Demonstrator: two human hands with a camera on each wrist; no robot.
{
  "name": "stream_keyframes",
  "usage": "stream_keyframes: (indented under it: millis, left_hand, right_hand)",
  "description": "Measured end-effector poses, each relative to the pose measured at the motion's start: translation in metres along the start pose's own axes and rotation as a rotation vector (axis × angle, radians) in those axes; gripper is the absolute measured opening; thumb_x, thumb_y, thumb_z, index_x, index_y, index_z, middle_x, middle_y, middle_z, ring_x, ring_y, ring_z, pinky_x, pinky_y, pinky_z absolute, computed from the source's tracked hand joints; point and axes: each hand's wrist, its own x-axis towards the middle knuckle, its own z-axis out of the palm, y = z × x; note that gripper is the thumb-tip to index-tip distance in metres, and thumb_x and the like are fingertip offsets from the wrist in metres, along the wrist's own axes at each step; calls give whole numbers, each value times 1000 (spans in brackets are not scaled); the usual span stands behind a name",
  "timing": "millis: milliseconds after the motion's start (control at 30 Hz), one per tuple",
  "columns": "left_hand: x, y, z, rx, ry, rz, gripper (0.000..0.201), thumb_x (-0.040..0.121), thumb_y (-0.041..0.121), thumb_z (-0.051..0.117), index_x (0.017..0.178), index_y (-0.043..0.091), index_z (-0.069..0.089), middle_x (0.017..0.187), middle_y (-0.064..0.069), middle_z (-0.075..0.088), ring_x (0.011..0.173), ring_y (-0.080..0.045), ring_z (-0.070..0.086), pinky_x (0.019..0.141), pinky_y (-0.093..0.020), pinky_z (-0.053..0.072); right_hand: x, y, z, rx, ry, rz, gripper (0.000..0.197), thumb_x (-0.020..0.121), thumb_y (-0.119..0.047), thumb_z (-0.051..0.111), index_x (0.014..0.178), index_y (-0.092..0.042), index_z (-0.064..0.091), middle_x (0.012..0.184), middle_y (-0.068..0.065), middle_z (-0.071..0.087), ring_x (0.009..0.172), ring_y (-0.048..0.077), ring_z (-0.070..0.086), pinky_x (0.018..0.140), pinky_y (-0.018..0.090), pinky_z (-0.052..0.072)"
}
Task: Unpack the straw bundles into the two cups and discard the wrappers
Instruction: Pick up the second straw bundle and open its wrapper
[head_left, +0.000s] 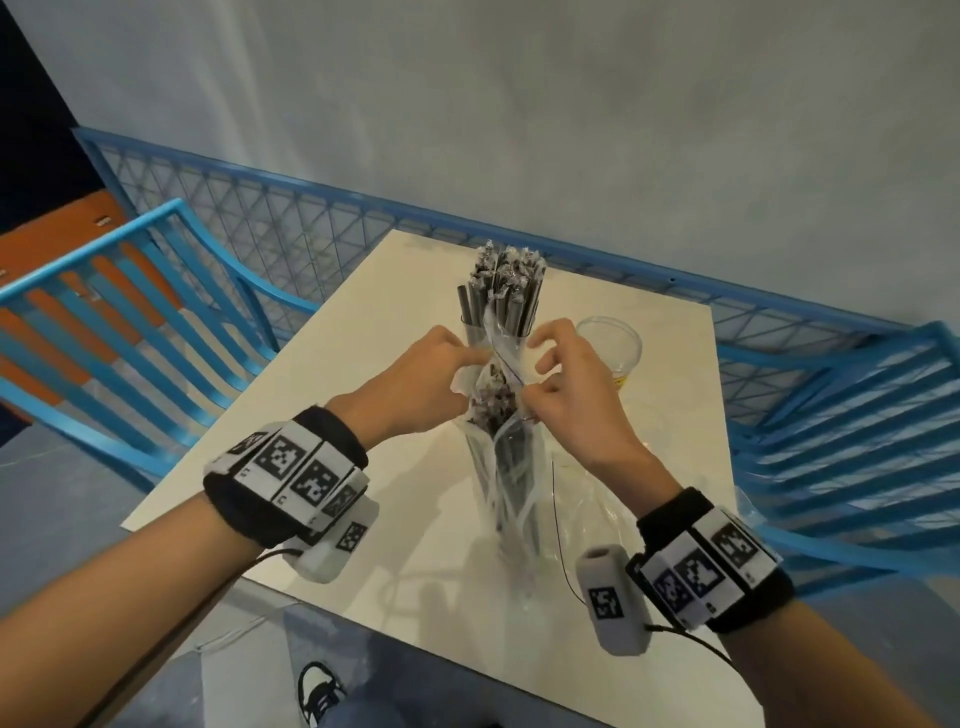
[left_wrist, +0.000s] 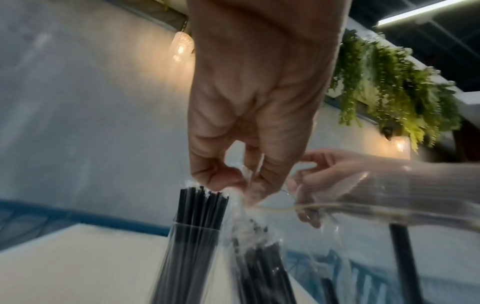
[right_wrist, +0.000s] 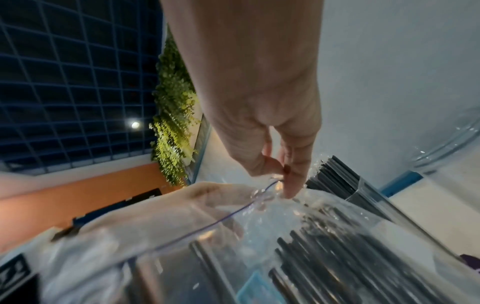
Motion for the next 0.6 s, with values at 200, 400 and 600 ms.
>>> stream_keyframes:
  millis: [200, 400, 600]
  left_hand:
    - [-8, -16, -11, 166, 209, -129, 62, 86, -3, 46, 141, 25, 43, 119, -11, 56, 109, -33, 55, 77, -42, 47]
    - [-22, -31, -20, 113, 473, -155, 57, 89, 16, 56, 143, 27, 41, 131, -4, 56, 106, -29, 58, 73, -39, 46]
    - [-29, -25, -30, -438, 472, -107, 74, 74, 2, 74, 138, 28, 49, 127, 7, 55, 77, -19, 65, 71, -27, 54]
  right_hand:
    - [-7, 0, -7, -387, -287, -20, 44, 89, 8, 43, 109, -18, 72, 114, 8, 45, 99, 27, 55, 93, 37, 47]
    - [-9, -9, -19, -432, -292, 90, 33, 89, -6, 43, 94, -6, 75, 105, 15, 71, 90, 33, 66, 80, 42, 56]
    - [-26, -23, -31, -420, -568, 56, 31, 82, -23, 55, 61, -3, 65, 66, 19, 62, 59, 24, 55, 59, 37, 48]
